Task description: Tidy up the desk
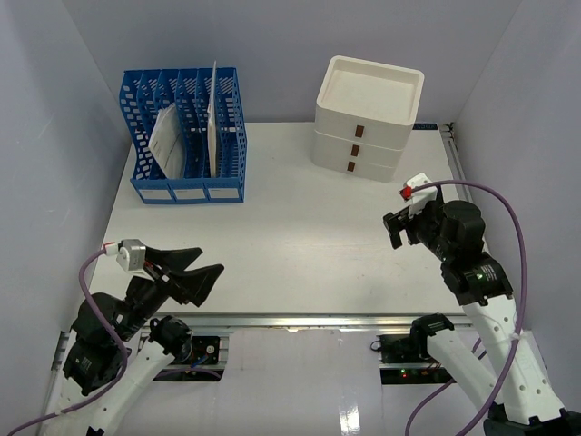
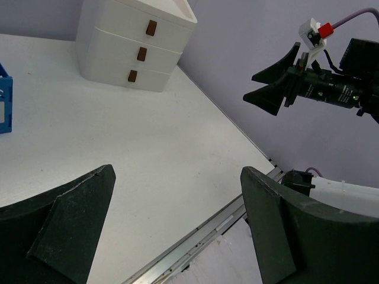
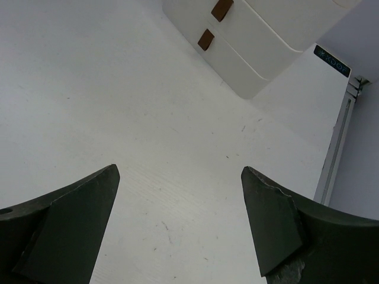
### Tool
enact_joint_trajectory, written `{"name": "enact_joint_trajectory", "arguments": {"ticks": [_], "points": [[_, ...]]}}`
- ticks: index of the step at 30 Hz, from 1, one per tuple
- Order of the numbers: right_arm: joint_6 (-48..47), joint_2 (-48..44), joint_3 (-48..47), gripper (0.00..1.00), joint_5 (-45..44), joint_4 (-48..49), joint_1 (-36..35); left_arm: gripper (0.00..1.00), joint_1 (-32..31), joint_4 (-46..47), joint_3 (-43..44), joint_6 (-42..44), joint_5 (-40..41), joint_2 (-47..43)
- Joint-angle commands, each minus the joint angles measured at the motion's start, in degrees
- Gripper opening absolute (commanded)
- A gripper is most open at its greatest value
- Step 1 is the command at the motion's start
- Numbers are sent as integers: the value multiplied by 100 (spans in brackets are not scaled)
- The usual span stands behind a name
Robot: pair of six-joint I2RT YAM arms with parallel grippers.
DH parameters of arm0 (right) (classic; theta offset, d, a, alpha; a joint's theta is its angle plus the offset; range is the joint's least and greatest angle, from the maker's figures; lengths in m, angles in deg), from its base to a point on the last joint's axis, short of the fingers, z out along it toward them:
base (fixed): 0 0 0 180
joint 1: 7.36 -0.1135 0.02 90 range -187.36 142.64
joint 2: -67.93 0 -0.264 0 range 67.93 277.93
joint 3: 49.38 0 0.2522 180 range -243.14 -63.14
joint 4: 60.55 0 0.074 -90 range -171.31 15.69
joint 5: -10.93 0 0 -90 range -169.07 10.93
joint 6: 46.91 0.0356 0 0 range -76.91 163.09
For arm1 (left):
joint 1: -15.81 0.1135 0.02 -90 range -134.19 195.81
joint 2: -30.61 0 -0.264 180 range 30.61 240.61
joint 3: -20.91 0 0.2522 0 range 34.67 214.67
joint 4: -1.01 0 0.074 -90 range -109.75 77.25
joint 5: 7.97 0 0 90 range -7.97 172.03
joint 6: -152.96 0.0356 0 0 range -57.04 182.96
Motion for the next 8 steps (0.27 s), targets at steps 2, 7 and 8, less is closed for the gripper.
{"name": "enact_joint_trajectory", "arguments": {"ticks": [2, 7, 8], "points": [[44, -297, 87, 90, -300, 152, 14, 98, 17, -160, -5, -264, 31, -5], [-254, -425, 160, 90, -352, 231, 14, 98, 24, -122, -106, -360, 80, 1], [-286, -425, 207, 90, -331, 262, 14, 98, 19, -86, -137, -365, 86, 27]]}}
